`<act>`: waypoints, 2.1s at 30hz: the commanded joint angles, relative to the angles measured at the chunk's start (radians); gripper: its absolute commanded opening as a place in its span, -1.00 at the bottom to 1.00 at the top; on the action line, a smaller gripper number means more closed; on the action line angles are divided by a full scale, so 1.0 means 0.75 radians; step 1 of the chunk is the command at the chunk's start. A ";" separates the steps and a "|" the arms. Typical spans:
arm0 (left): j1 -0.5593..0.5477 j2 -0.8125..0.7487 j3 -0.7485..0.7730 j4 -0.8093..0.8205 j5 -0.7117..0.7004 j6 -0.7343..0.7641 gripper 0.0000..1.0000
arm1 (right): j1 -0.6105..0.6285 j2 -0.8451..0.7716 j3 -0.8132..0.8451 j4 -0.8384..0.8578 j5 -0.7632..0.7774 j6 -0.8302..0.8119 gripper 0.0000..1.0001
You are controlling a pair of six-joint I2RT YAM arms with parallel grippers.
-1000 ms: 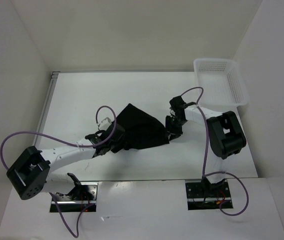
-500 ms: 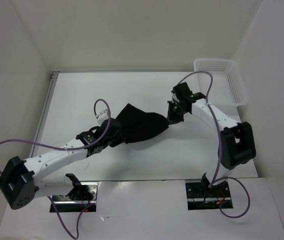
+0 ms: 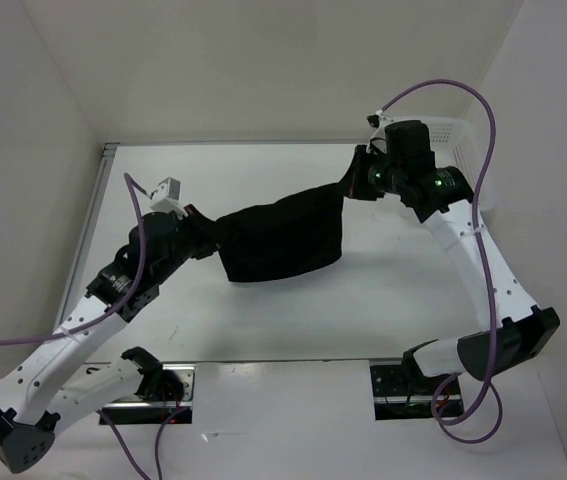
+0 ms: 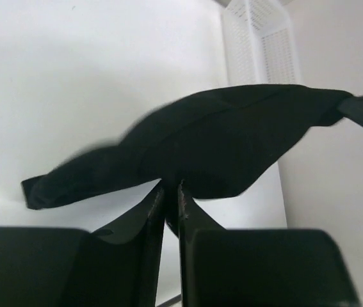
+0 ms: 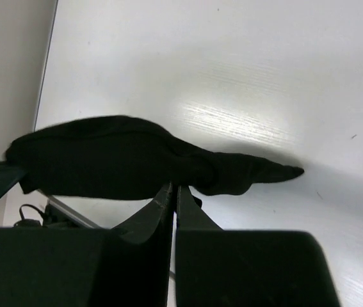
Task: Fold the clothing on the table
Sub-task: Flatten the skirt out
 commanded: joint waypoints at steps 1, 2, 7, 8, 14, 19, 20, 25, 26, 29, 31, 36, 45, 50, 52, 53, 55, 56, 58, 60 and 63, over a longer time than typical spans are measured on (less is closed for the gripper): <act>0.072 -0.068 -0.044 -0.009 0.093 0.023 -0.59 | -0.006 -0.099 0.083 -0.043 -0.007 -0.022 -1.00; 0.089 -0.082 -0.061 -0.009 0.113 0.023 -0.55 | -0.006 -0.113 0.083 -0.043 0.007 -0.022 -1.00; 0.150 -0.109 -0.073 0.018 0.258 0.050 -0.52 | -0.006 -0.154 -0.007 -0.073 -0.015 -0.022 -1.00; 0.150 -0.109 -0.073 0.006 0.275 0.050 -0.56 | -0.006 -0.191 -0.023 -0.073 -0.027 -0.022 -1.00; 0.150 -0.195 -0.089 -0.029 0.328 0.022 -0.24 | -0.006 -0.281 -0.138 -0.102 -0.046 -0.022 -1.00; 0.150 -0.258 -0.345 0.209 0.571 -0.085 0.80 | -0.006 -0.308 -0.187 -0.102 -0.021 -0.008 -1.00; 0.150 -0.283 -0.414 0.281 0.592 -0.180 0.85 | -0.006 -0.308 -0.187 -0.102 -0.021 -0.008 -1.00; 0.162 -0.555 -0.699 0.413 0.449 -0.349 0.81 | -0.006 -0.238 -0.124 -0.063 -0.150 -0.008 -1.00; 0.162 -0.598 -0.727 0.413 0.426 -0.375 0.78 | -0.006 -0.226 -0.124 -0.063 -0.162 -0.008 -1.00; 0.162 -0.792 -0.901 0.478 0.426 -0.605 0.59 | -0.006 -0.197 -0.107 -0.063 -0.144 -0.008 -1.00; 0.162 -0.853 -0.973 0.482 0.426 -0.668 0.49 | -0.006 -0.171 -0.107 -0.110 -0.037 -0.008 -1.00; 0.162 -0.659 -0.726 0.296 0.334 -0.451 0.47 | -0.038 -0.185 -0.250 -0.141 0.173 0.068 -1.00; 0.089 0.221 -0.141 0.439 0.412 -0.091 0.59 | -0.057 -0.183 -0.261 -0.069 0.067 0.121 -1.00; 0.062 0.508 -0.126 0.686 0.610 -0.169 0.61 | -0.057 -0.163 -0.214 -0.153 0.296 0.133 -1.00; -0.005 0.588 -0.110 0.719 0.627 -0.181 0.61 | -0.057 -0.136 -0.214 -0.238 0.450 0.190 -1.00; -0.030 0.655 -0.110 0.732 0.627 -0.181 0.61 | -0.057 -0.124 -0.214 -0.257 0.570 0.205 -1.00; -0.089 0.737 -0.067 0.770 0.627 -0.181 0.61 | -0.069 -0.124 -0.246 -0.257 0.625 0.223 -1.00; -0.107 0.760 -0.055 0.771 0.639 -0.181 0.61 | -0.069 -0.124 -0.258 -0.239 0.625 0.223 -1.00; -0.138 0.803 -0.018 0.801 0.639 -0.193 0.61 | -0.082 -0.136 -0.281 -0.208 0.605 0.238 -1.00; -0.175 0.862 -0.006 0.815 0.651 -0.193 0.64 | -0.116 -0.148 -0.295 -0.188 0.556 0.250 -1.00; -0.220 0.932 0.029 0.856 0.663 -0.193 0.64 | -0.131 -0.176 -0.295 -0.127 0.474 0.250 -1.00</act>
